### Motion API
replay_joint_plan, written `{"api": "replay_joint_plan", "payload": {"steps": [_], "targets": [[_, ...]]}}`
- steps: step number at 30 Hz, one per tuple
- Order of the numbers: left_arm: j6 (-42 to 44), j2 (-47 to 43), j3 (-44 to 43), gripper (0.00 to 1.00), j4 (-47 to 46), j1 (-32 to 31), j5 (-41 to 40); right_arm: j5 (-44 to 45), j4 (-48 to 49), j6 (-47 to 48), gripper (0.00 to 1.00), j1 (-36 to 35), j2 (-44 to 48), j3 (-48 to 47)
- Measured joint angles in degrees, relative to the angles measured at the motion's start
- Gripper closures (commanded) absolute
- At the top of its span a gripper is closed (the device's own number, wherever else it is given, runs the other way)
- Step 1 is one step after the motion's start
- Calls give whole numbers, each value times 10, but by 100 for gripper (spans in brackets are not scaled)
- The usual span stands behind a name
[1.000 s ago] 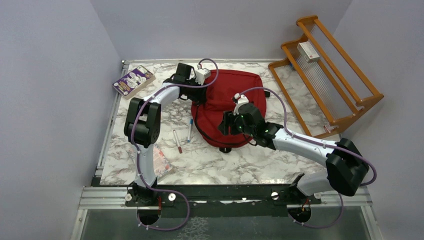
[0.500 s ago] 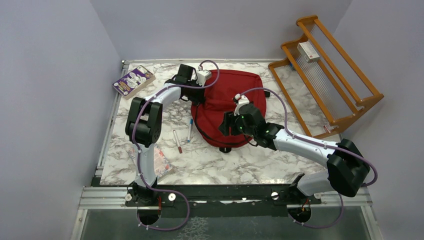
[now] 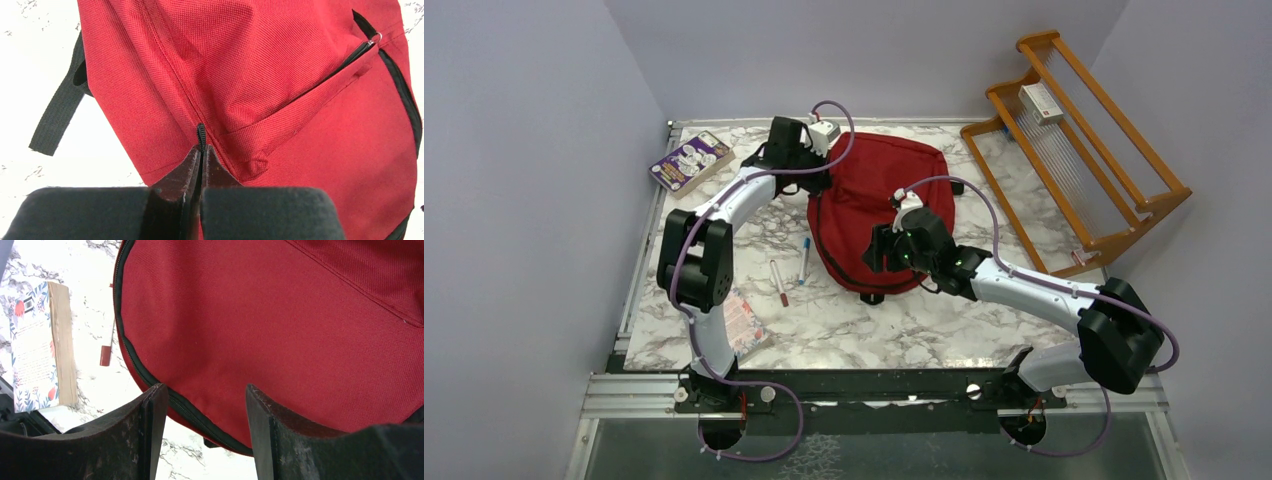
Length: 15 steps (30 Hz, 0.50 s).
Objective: Pack the student bag
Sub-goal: Unzip the student bag at the center of the board.
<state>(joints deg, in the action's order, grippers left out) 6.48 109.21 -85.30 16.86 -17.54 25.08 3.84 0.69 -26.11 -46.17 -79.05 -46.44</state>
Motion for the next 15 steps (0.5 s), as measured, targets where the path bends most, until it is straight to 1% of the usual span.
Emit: {"api": "replay_joint_plan", "payload": {"steps": [5,10,13,15], "targets": [[-49,-13,31,100,-29,-1,-17,0,0,0,37,0,0,0],[-103,-26,67,94,-48,-1,-53,0,0,-1,37,0,0,0],[-120,-32,78,88,-54,-1,-66,1,0,-1,37,0,0,0],[-128,-32,79,87,-55,-1,-70,2,-2,-1,37,0,3,0]]}}
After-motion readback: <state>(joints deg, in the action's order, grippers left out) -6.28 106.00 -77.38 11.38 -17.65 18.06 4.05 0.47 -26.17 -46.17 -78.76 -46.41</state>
